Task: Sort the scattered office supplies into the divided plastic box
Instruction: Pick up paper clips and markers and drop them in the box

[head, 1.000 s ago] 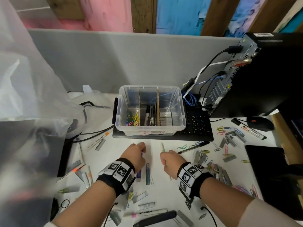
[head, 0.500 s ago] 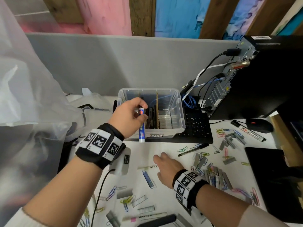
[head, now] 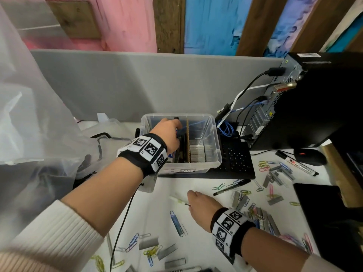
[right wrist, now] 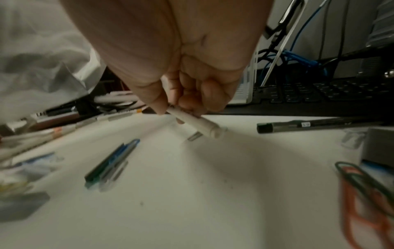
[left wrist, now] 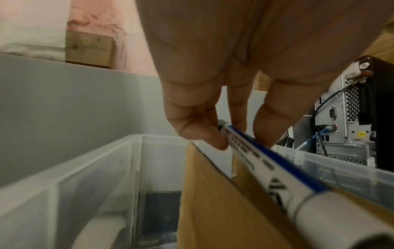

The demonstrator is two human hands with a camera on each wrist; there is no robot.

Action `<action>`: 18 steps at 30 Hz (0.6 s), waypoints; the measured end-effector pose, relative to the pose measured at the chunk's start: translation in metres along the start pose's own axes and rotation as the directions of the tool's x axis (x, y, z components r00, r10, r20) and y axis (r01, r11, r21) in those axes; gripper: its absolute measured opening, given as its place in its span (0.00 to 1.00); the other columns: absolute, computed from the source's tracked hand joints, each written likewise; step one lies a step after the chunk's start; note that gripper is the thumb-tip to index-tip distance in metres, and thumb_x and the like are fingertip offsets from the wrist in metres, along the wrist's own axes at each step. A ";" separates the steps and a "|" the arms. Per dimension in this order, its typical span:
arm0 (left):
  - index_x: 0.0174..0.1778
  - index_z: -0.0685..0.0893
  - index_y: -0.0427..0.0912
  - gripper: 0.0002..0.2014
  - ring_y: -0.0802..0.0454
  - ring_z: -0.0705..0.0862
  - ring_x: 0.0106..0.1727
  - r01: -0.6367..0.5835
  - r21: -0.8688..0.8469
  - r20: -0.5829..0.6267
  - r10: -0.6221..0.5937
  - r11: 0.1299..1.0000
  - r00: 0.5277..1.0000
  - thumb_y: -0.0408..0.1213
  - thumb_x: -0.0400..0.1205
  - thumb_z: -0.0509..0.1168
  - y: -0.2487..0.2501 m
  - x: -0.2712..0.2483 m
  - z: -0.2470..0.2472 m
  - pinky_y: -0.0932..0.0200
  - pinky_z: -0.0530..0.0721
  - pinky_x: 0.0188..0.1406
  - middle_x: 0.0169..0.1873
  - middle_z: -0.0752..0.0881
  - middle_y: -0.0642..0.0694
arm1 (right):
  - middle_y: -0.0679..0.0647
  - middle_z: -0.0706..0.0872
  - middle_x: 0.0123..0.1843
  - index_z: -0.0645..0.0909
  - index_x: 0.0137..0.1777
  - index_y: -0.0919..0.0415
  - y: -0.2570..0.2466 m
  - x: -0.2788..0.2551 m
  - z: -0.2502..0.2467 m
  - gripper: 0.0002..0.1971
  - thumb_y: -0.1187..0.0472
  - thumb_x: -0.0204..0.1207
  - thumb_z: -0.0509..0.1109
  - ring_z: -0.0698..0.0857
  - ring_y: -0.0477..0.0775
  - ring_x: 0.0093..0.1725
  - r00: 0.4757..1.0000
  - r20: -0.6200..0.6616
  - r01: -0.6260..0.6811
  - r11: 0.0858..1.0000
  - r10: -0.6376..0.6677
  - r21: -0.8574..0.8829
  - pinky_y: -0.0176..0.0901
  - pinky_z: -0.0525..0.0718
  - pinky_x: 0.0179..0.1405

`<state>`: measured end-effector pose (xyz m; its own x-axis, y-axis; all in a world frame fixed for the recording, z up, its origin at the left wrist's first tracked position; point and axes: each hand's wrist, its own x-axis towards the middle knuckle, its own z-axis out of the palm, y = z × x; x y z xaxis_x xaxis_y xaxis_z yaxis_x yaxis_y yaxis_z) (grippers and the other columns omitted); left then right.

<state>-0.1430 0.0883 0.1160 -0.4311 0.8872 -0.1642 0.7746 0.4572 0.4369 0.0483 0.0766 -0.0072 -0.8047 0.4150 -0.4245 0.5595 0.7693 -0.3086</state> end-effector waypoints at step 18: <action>0.62 0.82 0.53 0.16 0.39 0.70 0.68 0.097 0.082 -0.173 -0.082 0.992 0.982 0.44 0.78 0.66 -0.033 -0.010 -0.009 0.40 0.74 0.67 0.64 0.73 0.43 | 0.62 0.84 0.33 0.69 0.63 0.49 0.005 -0.013 -0.137 0.14 0.62 0.81 0.64 0.85 0.53 0.32 0.823 -0.567 0.280 0.844 0.035 0.458 0.35 0.85 0.40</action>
<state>-0.1684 0.0633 0.1117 -0.5667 0.8227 -0.0440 0.7642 0.5449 0.3451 0.0341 0.1412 0.1134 -0.7556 0.6435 0.1221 0.3379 0.5427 -0.7690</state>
